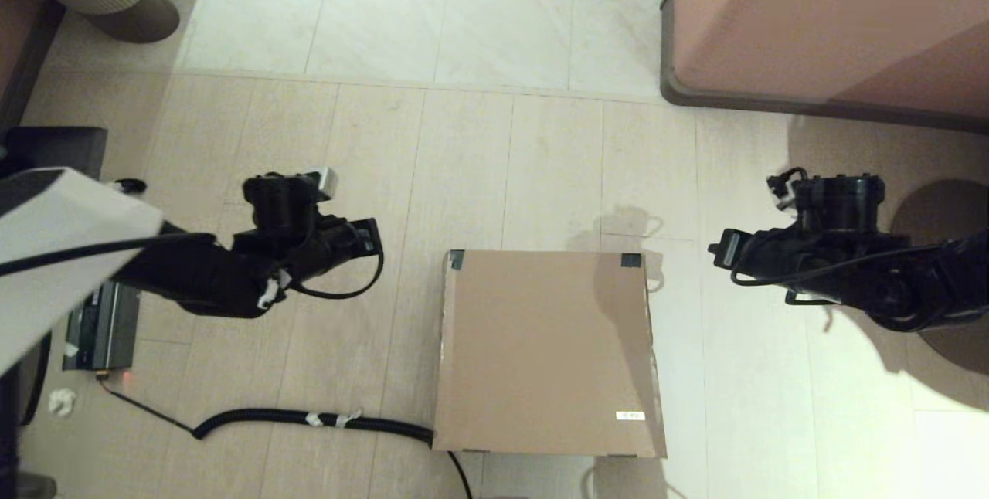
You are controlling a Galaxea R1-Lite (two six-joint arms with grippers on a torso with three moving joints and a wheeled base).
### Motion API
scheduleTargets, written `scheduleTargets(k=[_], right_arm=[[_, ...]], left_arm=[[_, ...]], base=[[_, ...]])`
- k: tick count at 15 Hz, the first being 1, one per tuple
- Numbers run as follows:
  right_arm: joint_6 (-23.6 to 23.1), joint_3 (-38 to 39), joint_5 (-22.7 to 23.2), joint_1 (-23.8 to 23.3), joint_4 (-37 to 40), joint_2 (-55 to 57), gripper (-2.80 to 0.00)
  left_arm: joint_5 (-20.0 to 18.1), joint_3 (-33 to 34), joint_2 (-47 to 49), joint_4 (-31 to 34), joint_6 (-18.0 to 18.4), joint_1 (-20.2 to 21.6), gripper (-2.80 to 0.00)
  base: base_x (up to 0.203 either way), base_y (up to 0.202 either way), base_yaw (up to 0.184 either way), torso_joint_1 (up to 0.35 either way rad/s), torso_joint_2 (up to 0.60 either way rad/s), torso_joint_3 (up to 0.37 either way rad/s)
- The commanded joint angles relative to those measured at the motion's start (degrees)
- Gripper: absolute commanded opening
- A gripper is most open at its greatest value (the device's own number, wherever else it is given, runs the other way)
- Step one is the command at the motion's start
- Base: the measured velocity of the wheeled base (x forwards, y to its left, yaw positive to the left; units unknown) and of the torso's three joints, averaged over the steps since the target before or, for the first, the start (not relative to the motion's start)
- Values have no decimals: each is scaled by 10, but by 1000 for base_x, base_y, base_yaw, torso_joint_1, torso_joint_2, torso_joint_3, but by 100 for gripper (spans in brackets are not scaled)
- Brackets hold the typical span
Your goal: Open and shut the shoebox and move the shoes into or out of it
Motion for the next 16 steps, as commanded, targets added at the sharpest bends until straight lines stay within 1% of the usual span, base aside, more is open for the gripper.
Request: scheduleTargets(k=[1,3,5,6,8,10,11,12,14,15,16], right_arm=[[-28,40,-36,5,17,-145,-280],[-64,73,-59,7,69,-292,-280],[-85,99,-69,8,161,-460,-280],[-92,114,-74,8,221,-559,-280],[-103,147,-85,8,329,-733,-280],[-119,211,-103,8,415,-863,-280],[-131,271,-121,8,446,-906,-280],[-146,333,-144,8,460,-931,-280],[-180,435,-169,8,457,-936,-280],[-190,476,-172,8,445,-935,-280],[-196,493,-165,8,434,-934,-280]], left_arm=[[2,87,-153,-10,0,13,-280],[5,190,-304,-16,2,29,-280],[7,285,-457,-12,10,38,-280],[8,334,-541,-3,14,43,-280],[11,404,-689,40,21,52,-280],[15,451,-818,116,29,60,-280],[19,476,-878,165,41,63,-280],[23,505,-933,220,57,65,-280],[30,588,-998,327,90,69,-280],[35,625,-1010,353,100,70,-280],[46,657,-1021,365,107,71,-280]], base=[[0,0,0,0,0,0],[0,0,0,0,0,0],[0,0,0,0,0,0],[0,0,0,0,0,0],[0,0,0,0,0,0],[0,0,0,0,0,0],[0,0,0,0,0,0],[0,0,0,0,0,0],[0,0,0,0,0,0],[0,0,0,0,0,0],[0,0,0,0,0,0]])
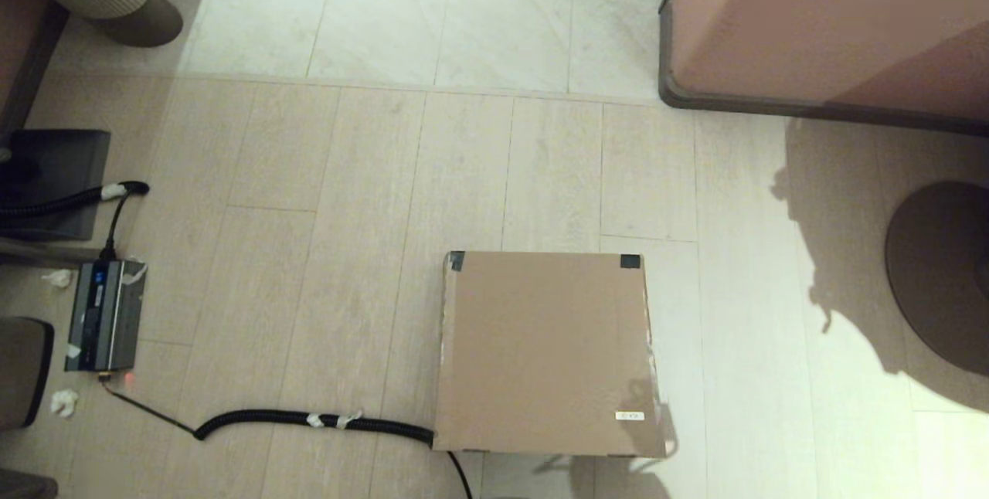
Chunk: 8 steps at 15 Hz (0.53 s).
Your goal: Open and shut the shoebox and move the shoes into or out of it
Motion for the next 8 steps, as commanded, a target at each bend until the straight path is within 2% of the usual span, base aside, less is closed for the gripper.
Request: scheduleTargets(k=[1,2,4,5,7,8], right_arm=[[-9,30,18,1,-10,-16,-280],[-10,33,42,2,-11,-15,-280],[-6,54,129,2,-12,-14,-280],[6,62,154,1,-11,-12,-280],[38,72,115,0,-26,-18,-280],[38,84,111,0,-63,-18,-280]], left_arm=[[19,44,-52,16,5,3,-280],[32,42,-53,20,8,11,-280],[34,41,-54,21,11,46,-280],[32,42,-57,20,15,60,-280],[7,44,-107,21,17,56,-280],[-19,50,-143,22,19,49,-280]], base=[[0,0,0,0,0,0],[0,0,0,0,0,0],[0,0,0,0,0,0],[0,0,0,0,0,0],[0,0,0,0,0,0],[0,0,0,0,0,0]])
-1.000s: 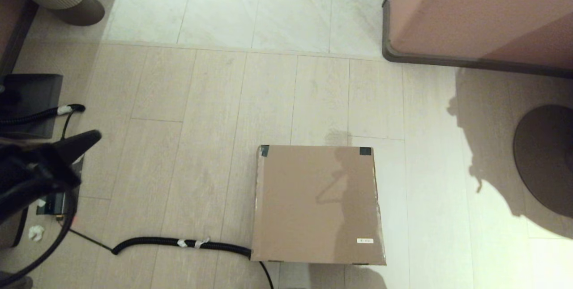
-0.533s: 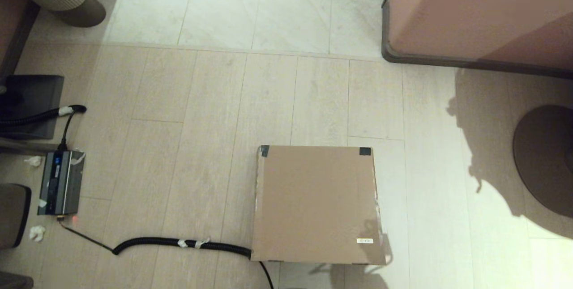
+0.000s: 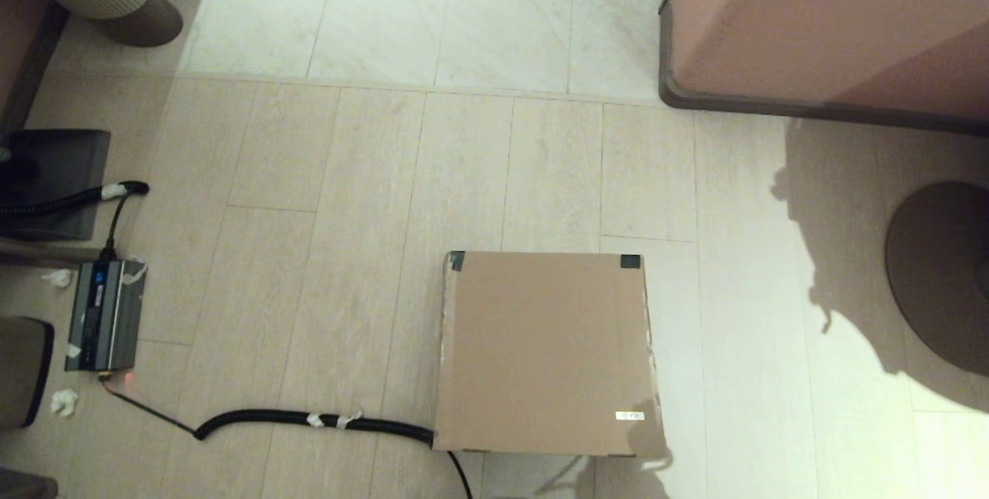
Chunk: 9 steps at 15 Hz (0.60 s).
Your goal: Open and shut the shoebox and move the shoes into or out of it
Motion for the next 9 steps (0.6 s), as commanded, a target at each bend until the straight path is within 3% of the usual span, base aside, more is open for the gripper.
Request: scheduleTargets(k=[1,2,4,5,7,9], right_arm=[[-6,26,-1,0,-66,2,-280],[-13,32,0,-6,-83,2,-280],[-26,25,4,-66,-55,4,-280],[-28,27,5,-82,-57,4,-280],[-5,34,16,-82,-114,3,-280],[-13,33,40,-58,-114,-7,-280]], left_arm=[[-22,5,-69,5,1,-8,-280],[-26,6,-88,11,0,-12,-280],[-6,5,-96,18,-39,-11,-280],[-8,5,-102,18,-39,-12,-280],[-18,7,-124,12,-39,-13,-280],[-18,8,-123,10,-44,-13,-280]], base=[[0,0,0,0,0,0],[0,0,0,0,0,0],[0,0,0,0,0,0],[0,0,0,0,0,0],[0,0,0,0,0,0],[0,0,0,0,0,0]])
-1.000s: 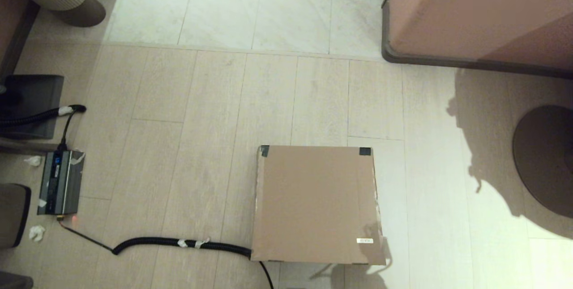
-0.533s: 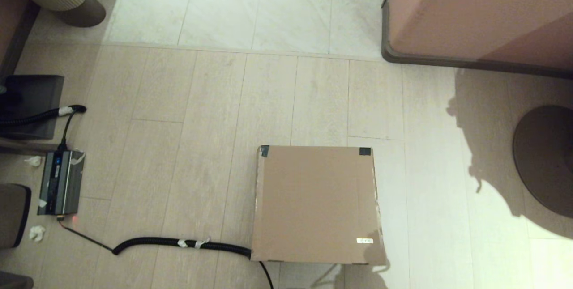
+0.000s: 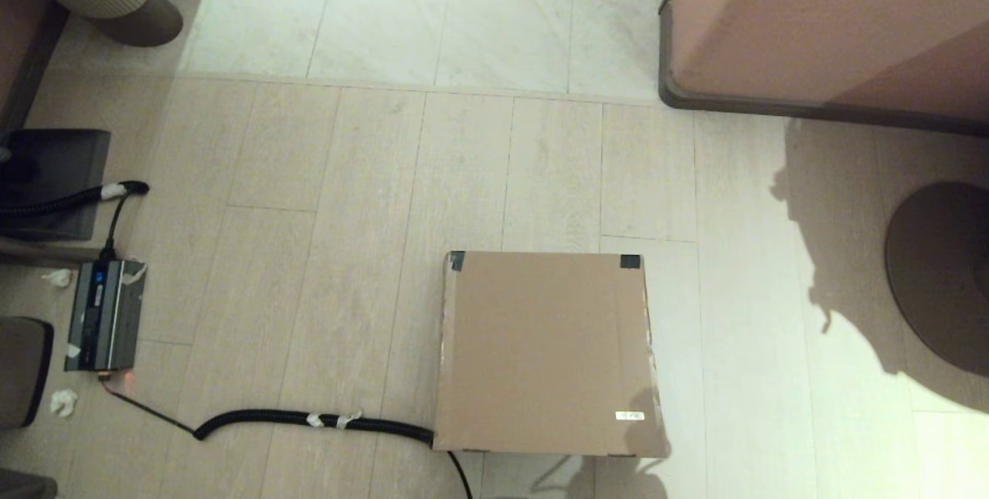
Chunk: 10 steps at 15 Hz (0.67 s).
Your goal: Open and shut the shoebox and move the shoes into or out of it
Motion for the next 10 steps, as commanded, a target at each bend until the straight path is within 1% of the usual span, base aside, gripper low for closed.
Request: scheduleTargets(k=[1,2,3,6,7,10], right_arm=[[-3,0,1,41,-1,-7,-280],[-5,0,-1,51,1,-11,-280],[-5,0,-5,45,12,-30,-280],[3,0,-26,29,31,-139,-280],[10,0,-34,25,35,-151,-280],[60,1,-46,21,37,-148,-280]], left_arm=[[1,-1,-5,5,-5,0,-280],[1,-2,-5,5,-7,0,-280],[0,-2,-5,5,-7,0,-280],[3,0,-5,0,-12,0,-280],[6,0,-5,-1,-22,0,-280],[9,0,-5,-1,-24,0,-280]], base=[[0,0,0,0,0,0],[0,0,0,0,0,0],[0,0,0,0,0,0],[0,0,0,0,0,0],[0,0,0,0,0,0],[0,0,0,0,0,0]])
